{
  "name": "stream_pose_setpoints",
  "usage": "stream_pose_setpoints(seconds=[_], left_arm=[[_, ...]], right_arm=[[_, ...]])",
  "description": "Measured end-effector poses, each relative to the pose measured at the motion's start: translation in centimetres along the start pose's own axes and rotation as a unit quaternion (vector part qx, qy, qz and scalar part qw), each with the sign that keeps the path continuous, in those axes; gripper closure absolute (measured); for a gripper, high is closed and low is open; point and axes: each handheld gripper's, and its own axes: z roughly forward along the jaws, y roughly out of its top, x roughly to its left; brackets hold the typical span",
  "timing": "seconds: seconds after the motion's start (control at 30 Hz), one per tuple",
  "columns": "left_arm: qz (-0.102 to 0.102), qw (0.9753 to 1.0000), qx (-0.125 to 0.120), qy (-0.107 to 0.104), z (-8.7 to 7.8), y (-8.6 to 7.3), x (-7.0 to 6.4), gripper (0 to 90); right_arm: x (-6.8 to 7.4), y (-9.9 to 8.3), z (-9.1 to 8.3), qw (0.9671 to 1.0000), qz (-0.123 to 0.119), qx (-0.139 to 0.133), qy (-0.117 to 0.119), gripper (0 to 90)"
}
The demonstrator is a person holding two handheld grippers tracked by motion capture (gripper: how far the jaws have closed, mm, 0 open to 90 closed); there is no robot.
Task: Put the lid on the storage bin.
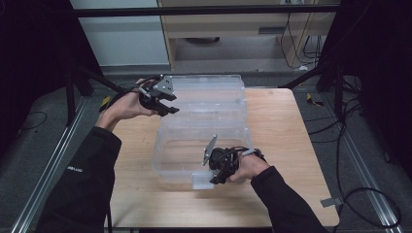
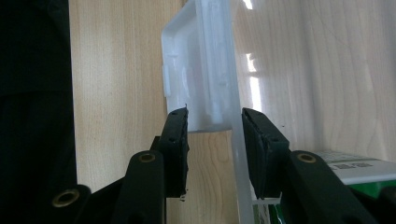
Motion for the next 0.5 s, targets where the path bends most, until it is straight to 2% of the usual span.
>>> stream_pose_setpoints(seconds=[0.17,0.5], left_arm=[[0.004,1.0,0.005,-0.001,0.9,0.1,0.3,55.8],[0.016,0.9993,0.031,-0.011,2.5,0.4,0.6,65.4]], right_arm=[[0.0,0.0,0.0,1.0,-0.002,-0.001,0.001,63.0],[-0.1,0.0,0.0,1.0,-0.003,0.0,0.004,63.0]])
